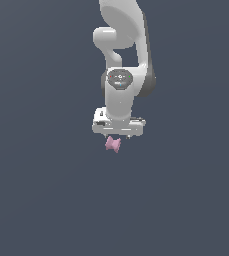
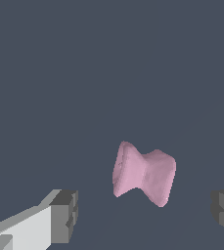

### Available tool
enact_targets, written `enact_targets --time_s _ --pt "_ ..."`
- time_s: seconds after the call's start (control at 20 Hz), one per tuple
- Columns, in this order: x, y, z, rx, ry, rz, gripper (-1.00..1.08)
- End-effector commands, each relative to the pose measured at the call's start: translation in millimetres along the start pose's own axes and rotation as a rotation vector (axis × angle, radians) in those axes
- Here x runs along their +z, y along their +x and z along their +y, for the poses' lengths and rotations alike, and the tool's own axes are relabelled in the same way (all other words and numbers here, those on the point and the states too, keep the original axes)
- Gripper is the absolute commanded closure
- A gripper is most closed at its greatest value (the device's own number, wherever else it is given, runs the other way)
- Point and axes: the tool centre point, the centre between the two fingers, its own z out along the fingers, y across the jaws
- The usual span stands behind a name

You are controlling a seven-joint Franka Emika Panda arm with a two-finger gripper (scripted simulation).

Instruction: Pick up the object and move it to a goal position.

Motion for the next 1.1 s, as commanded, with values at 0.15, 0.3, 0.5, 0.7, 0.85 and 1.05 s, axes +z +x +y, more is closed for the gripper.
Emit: enact_targets --time_s 0.15,0.3,0.5,0.7,0.85,1.05 --pt "21.4 -7.1 7.6 0.105 0.007 0.019 -0.92" --pt "32.5 -11.4 12.2 0.164 0.01 0.029 -0.92" --pt "42.5 -15.8 16.7 0.218 0.012 0.039 -0.92" --pt "47.3 -18.2 19.1 0.246 0.013 0.044 -0.92" --pt "47.3 -18.2 19.1 0.244 0.013 0.043 -0.92" --pt "52.8 -18.2 19.1 0.245 0.013 0.043 -0.92"
